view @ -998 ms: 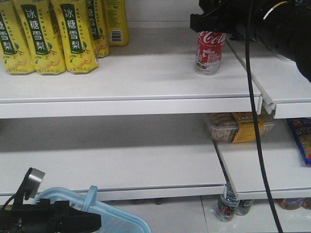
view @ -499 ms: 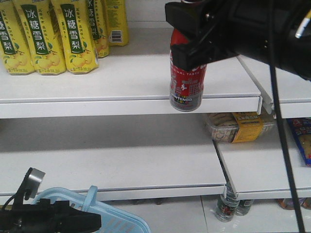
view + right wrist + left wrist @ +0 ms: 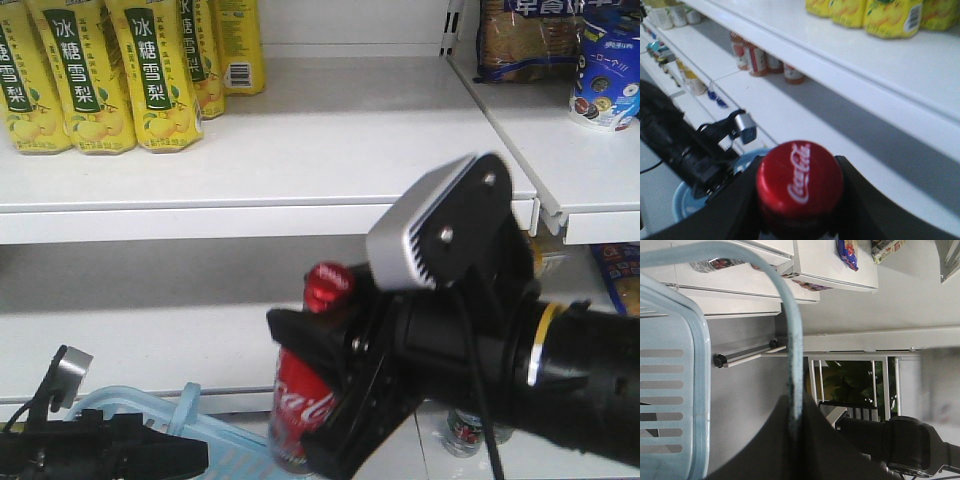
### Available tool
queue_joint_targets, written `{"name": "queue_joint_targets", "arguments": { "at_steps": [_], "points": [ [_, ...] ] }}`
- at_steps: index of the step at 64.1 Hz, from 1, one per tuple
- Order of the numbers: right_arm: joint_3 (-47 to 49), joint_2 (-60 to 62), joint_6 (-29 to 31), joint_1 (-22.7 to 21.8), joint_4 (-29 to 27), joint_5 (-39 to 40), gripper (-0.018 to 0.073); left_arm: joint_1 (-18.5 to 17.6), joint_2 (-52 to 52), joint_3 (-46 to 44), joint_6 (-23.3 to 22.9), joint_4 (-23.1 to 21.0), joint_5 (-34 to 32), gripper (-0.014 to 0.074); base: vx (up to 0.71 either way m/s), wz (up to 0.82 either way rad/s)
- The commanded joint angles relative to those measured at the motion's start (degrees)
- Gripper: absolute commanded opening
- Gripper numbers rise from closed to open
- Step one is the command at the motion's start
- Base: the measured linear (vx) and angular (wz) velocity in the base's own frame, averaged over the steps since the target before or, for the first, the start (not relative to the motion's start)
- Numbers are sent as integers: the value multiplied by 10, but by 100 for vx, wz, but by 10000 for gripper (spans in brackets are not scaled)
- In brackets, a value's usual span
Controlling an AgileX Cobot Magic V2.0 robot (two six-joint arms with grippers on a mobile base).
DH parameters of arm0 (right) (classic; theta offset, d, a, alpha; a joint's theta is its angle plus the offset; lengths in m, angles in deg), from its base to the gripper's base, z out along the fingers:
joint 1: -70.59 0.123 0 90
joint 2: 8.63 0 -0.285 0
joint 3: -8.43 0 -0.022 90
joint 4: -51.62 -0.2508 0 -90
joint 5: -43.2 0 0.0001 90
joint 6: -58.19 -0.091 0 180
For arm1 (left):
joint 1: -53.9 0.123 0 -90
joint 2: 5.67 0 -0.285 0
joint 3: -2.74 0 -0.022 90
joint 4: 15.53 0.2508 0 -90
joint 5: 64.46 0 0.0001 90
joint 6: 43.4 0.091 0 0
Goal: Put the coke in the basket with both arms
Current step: 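Lift the bottle off the shelf and lower it toward the basket, then release the bottle into the basket held by the left gripper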
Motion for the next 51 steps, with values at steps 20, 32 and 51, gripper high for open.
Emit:
{"name": "queue_joint_targets", "arguments": {
  "at_steps": [20,32,51],
  "points": [
    [-56,-72,3,22,-170,99,-5,-2,-14,-9,3,-49,43,-6,0,0],
    [-56,-148,3,22,-198,103,-4,-2,-14,-9,3,-49,43,-6,0,0],
    [-56,-259,3,22,-262,149,5,-2,-14,-9,3,-49,43,-6,0,0]
  ]
}}
